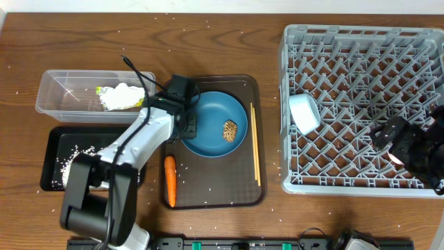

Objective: Sort waste into correct bins and load items into the dishwasher rack
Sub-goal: 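Lift the blue plate with left gripper and tilt it toward the black tray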

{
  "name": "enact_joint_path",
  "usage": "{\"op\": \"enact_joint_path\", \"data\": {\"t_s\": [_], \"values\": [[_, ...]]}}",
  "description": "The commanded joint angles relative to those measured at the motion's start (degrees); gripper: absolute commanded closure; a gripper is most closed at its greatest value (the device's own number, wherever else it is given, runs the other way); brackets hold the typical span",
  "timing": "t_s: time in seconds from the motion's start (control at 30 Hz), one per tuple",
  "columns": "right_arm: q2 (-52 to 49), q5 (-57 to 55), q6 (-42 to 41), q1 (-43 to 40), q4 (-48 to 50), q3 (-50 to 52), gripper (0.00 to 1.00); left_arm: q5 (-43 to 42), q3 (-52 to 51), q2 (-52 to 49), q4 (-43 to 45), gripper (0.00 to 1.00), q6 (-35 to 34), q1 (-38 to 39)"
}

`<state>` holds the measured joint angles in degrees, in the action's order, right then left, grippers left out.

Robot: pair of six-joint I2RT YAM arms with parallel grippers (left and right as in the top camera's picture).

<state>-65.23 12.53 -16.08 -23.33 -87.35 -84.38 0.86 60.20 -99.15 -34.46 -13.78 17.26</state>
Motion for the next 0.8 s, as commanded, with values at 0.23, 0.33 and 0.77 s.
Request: {"op": "enact_joint_path", "data": {"t_s": [0.23,0.33,0.77], "values": [[0.07,-0.33,2.58,-0.70,-0.33,-0.59,0.01,1.14,-0.46,-1.20,2.40,0.94,-0.42,-0.15],[0.09,-0.33,3.43,-0.68,-0.59,-0.59,0.01,1.11,-0.17,-0.96,0.96,0.94,-0.22,-0.15],[0.09,-0.33,3.48,-0.70,-0.74,-0.57,0.01,7.76,8.98,11.78,-16.00,0.94,0.15,-0.17]]}}
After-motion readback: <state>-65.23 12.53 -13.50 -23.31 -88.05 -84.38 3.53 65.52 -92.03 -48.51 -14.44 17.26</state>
